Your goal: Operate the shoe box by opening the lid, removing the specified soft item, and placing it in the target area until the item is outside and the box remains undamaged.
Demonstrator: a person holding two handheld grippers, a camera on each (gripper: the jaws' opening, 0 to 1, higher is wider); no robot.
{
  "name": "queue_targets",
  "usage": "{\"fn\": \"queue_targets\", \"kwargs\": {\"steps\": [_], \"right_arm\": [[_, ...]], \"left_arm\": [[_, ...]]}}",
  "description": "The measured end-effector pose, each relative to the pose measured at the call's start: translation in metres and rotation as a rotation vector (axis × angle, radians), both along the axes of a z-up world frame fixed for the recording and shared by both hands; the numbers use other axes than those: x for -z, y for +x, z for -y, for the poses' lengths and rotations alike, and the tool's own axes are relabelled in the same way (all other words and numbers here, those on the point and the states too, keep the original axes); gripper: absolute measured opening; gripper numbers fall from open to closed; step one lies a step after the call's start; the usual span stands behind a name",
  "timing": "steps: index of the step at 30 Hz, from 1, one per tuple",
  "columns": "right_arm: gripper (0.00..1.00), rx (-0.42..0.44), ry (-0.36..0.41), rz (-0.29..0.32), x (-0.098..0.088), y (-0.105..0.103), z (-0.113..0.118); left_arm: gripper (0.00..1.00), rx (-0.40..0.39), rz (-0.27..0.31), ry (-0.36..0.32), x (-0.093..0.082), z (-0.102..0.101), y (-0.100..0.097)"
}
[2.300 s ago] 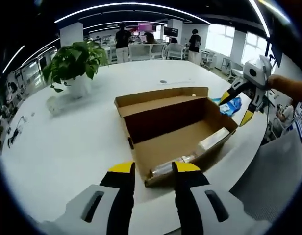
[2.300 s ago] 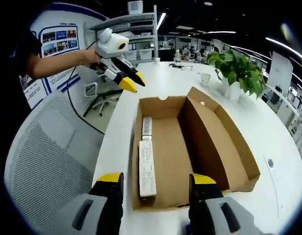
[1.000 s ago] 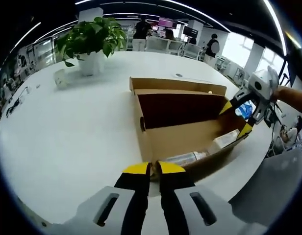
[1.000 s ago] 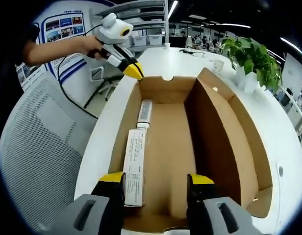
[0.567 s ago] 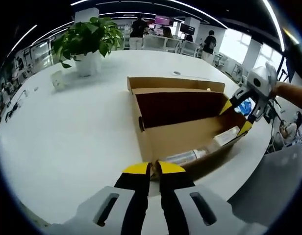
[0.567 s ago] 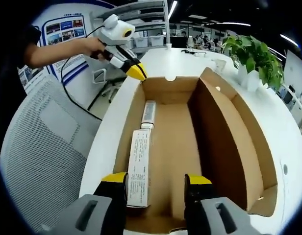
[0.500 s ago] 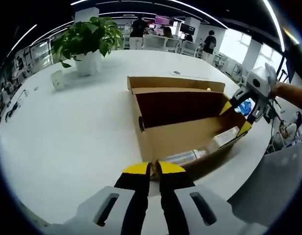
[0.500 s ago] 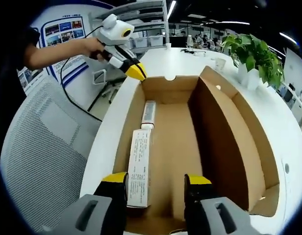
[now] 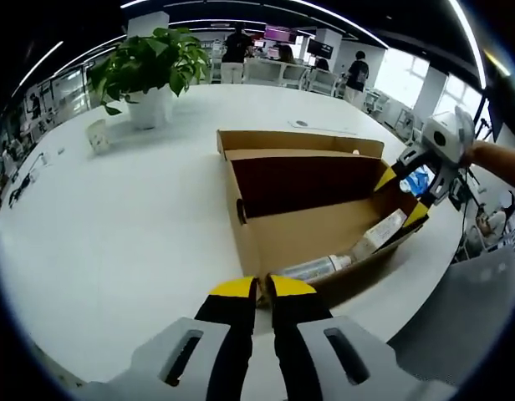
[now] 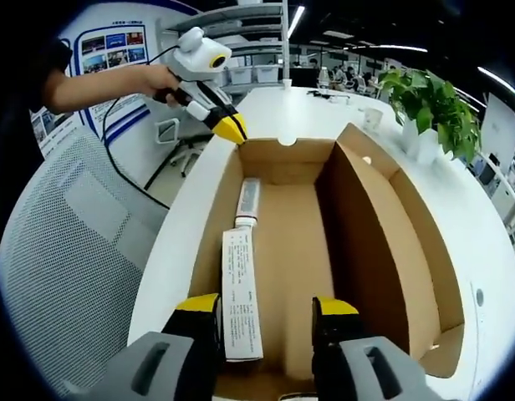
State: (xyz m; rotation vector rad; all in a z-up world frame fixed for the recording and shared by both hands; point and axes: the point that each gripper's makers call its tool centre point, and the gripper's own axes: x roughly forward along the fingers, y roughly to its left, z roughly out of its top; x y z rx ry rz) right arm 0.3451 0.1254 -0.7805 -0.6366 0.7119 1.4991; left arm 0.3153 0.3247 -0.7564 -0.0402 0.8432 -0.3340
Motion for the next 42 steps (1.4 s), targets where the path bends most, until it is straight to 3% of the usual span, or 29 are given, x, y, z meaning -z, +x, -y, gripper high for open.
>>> {"fn": "queue_targets", "kwargs": {"steps": [17,30,42], "right_arm": [[0.17,-0.018,-0.01,-0.034,0.014,-0.016,-0.012],[0.14,-0.019,-0.001,0.016,0.01,-0.016,-0.014],[0.14,0.007,0.037,0.066,-0.015,-0.011,-0.01]], "left_arm": [[0.04,0.001,0.001,0.021,0.0,0.001,0.001],[0.04,-0.016,0.0,0.003,0.001,0.0,0.001],[0.04,-0.029,-0.001,-0.013,0.001,-0.001,0.001]]}}
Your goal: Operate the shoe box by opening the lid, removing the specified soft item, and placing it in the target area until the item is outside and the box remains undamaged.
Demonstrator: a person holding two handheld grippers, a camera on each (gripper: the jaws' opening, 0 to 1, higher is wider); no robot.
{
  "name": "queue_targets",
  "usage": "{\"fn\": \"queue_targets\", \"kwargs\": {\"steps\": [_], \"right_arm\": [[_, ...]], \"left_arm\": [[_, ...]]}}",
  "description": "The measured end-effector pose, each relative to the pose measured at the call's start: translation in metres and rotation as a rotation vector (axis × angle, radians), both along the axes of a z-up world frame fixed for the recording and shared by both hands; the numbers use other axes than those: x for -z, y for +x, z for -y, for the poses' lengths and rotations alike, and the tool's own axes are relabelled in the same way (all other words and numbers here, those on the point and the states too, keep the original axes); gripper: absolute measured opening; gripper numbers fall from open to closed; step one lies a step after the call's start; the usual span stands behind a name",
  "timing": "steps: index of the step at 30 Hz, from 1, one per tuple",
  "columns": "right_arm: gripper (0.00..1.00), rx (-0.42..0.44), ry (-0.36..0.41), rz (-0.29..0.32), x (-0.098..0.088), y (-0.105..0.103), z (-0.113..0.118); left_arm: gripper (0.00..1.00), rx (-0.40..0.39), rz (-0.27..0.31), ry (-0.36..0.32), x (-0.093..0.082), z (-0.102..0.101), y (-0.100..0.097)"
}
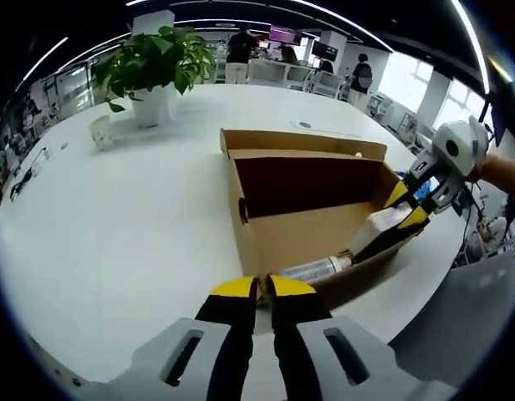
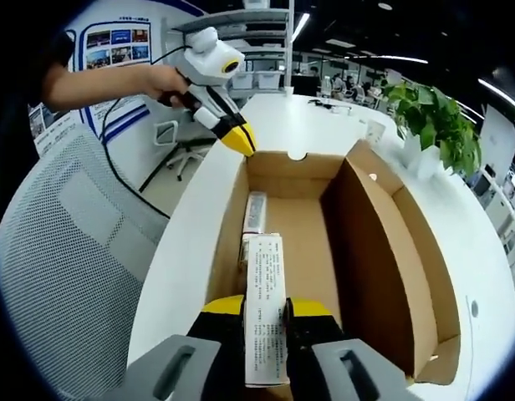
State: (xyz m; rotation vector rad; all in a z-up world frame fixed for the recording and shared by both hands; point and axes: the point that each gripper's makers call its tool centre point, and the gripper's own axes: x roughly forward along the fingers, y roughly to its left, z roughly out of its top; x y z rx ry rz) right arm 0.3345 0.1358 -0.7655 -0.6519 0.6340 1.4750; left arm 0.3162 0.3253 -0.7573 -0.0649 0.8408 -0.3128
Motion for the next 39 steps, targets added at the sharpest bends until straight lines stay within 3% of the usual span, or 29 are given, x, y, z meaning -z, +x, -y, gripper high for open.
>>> {"fn": "queue_targets", "kwargs": {"steps": [23,39], "right_arm": [[0.13,-0.02,0.04,0.087,-0.072,0.001,0.024],[0.13,-0.019,0.035,0.129,-0.107,0.013,0.065]], "left_arm": [[0.03,-0.041,-0.009,-0.001,0.001,-0.001,0.0],[0.03,-0.07,-0.028,0.031,0.001,0.0,-0.001]]}}
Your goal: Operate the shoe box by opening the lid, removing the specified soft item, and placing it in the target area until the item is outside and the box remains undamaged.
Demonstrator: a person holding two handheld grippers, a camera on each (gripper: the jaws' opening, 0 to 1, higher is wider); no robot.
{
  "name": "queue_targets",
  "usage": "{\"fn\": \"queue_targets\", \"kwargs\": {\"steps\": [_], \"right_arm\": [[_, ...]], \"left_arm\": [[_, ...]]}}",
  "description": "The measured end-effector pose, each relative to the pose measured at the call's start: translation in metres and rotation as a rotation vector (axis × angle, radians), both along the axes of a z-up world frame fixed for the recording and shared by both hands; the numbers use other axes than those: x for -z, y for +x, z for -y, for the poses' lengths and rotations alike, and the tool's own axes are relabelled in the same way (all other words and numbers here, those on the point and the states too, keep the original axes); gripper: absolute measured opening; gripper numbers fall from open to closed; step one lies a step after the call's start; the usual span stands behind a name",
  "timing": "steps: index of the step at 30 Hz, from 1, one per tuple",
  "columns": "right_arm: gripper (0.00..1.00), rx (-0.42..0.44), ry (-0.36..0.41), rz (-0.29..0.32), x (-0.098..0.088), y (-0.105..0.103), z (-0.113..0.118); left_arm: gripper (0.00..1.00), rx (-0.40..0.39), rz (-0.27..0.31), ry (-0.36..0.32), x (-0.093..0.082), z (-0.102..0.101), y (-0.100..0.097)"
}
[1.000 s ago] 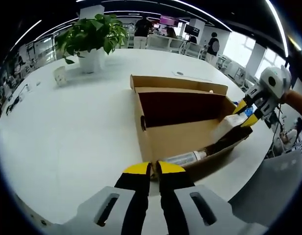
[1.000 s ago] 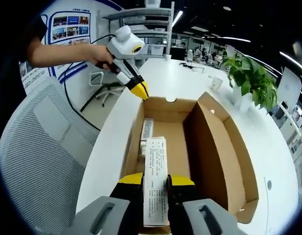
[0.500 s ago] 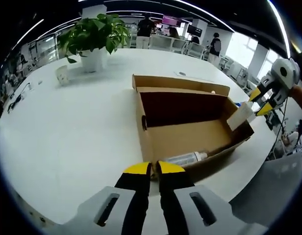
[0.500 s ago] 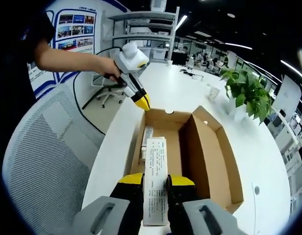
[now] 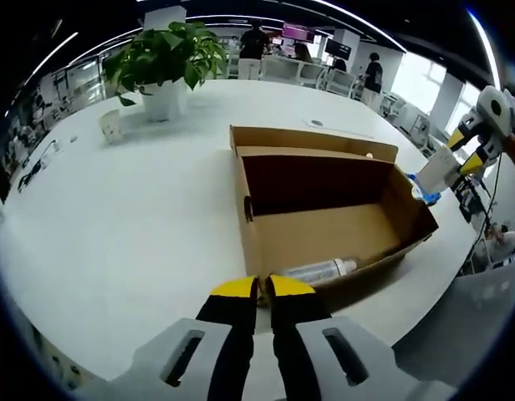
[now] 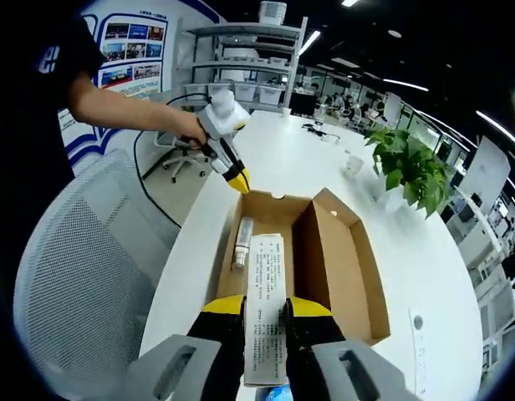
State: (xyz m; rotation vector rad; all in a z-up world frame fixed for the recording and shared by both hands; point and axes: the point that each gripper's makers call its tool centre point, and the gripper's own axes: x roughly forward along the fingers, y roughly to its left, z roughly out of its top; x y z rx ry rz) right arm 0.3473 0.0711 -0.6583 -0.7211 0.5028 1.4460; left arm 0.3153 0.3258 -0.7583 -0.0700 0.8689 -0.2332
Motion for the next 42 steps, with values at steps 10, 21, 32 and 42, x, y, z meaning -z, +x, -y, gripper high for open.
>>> {"fn": "queue_targets", "kwargs": {"steps": [10,21,32,42], "right_arm": [[0.13,0.03,-0.022,0.027,-0.009,0.017,0.034],[0.13,0.047,-0.052,0.047,-0.017,0.035,0.068],[0.13,0.066,-0.094,0.068,-0.017,0.054,0.106],[0.14,0.09,-0.127,0.067,-0.009,0.067,0.133]], "left_arm": [[0.02,-0.033,-0.004,-0.009,0.0,0.0,-0.001],[0.02,-0.053,-0.01,-0.006,0.0,-0.001,0.0],[0.02,-0.061,-0.02,-0.001,-0.001,0.0,0.001],[0.02,-0.065,-0.027,-0.001,0.0,0.0,0.001]]}}
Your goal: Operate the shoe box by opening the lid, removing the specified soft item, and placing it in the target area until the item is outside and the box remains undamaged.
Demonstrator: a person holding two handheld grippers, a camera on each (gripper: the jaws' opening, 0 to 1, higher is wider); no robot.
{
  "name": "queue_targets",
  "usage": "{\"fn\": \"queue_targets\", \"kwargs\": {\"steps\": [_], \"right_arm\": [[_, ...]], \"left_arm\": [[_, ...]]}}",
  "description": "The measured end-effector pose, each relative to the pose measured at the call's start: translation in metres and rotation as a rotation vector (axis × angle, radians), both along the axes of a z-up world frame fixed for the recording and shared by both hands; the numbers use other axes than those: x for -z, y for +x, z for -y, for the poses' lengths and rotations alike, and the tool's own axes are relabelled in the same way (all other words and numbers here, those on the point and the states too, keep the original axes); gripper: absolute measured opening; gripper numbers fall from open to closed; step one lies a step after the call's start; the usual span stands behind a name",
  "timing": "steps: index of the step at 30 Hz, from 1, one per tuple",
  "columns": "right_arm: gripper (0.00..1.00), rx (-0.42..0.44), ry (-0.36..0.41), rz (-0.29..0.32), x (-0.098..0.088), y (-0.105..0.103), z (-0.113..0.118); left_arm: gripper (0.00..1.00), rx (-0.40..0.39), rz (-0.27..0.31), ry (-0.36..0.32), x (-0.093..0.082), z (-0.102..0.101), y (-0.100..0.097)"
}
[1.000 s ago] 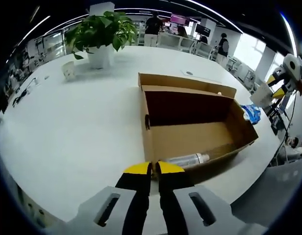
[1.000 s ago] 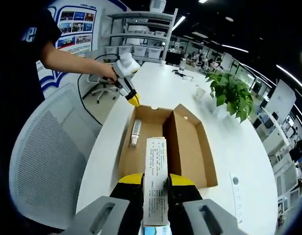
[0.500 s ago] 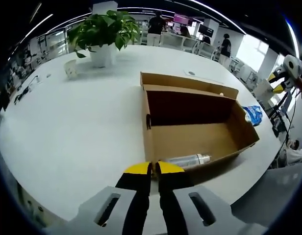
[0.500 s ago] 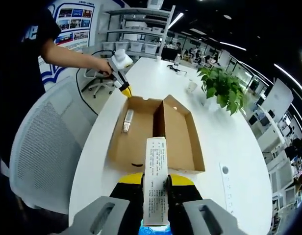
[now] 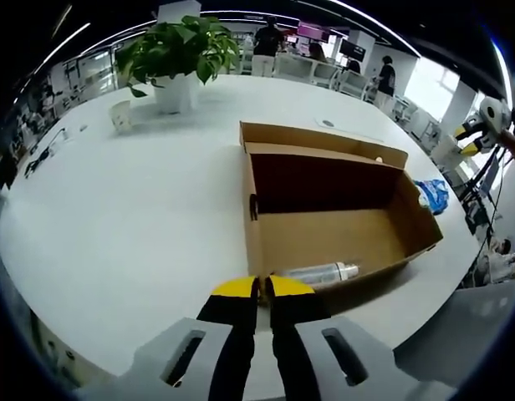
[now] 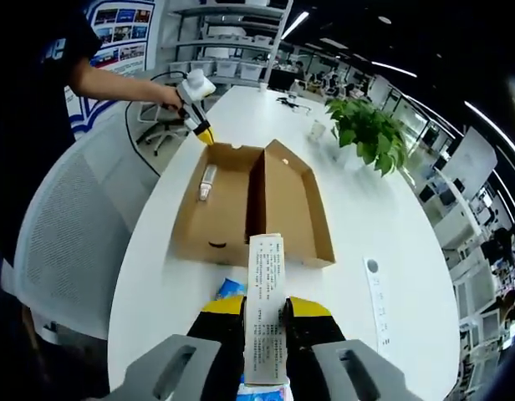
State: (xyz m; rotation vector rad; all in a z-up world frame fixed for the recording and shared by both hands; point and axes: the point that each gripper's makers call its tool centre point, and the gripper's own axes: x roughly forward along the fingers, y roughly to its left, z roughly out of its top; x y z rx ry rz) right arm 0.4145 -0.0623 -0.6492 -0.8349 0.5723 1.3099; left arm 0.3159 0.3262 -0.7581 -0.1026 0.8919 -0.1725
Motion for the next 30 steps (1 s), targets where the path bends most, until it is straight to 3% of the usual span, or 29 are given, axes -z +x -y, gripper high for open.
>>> {"fn": "queue_targets", "kwargs": {"steps": [16,30], "right_arm": [[0.14,0.031,-0.058,0.023,0.01,0.03,0.044],[0.14,0.072,-0.13,0.009,0.04,0.054,0.085]], "left_arm": [[0.02,-0.003,-0.008,0.006,0.001,0.001,0.001],[0.02,-0.027,-0.012,0.001,0.002,0.001,0.001]]}}
